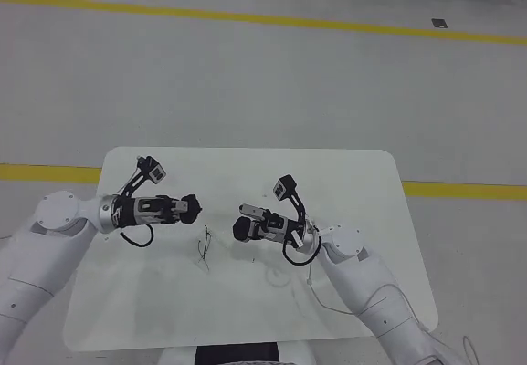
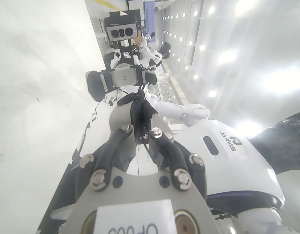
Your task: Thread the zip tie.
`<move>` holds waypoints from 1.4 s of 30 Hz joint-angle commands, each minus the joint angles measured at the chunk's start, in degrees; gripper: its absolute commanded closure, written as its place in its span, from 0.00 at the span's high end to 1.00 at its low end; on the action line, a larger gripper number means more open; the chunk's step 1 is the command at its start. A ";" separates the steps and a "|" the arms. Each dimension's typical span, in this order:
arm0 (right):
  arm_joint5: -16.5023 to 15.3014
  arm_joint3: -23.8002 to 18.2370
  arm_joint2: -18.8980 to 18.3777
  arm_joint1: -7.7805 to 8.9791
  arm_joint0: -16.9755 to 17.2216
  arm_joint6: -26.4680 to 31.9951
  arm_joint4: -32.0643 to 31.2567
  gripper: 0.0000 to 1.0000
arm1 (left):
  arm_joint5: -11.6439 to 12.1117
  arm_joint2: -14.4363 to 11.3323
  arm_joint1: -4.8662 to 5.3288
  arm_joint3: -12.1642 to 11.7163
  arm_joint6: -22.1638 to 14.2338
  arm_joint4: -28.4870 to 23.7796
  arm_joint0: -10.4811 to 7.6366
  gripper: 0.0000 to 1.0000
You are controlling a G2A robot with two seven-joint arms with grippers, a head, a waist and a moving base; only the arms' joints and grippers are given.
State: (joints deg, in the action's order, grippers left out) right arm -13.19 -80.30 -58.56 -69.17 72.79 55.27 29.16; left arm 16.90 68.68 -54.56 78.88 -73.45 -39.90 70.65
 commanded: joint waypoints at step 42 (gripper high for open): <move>4.54 -3.98 2.05 0.10 -0.88 -2.69 -8.78 1.00 | 1.48 8.96 2.02 1.35 0.30 -2.88 5.29 0.00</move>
State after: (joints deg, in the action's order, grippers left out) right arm -10.22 -83.24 -57.01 -69.09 72.14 53.29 22.97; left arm 18.39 77.64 -52.54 80.23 -73.16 -42.78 75.94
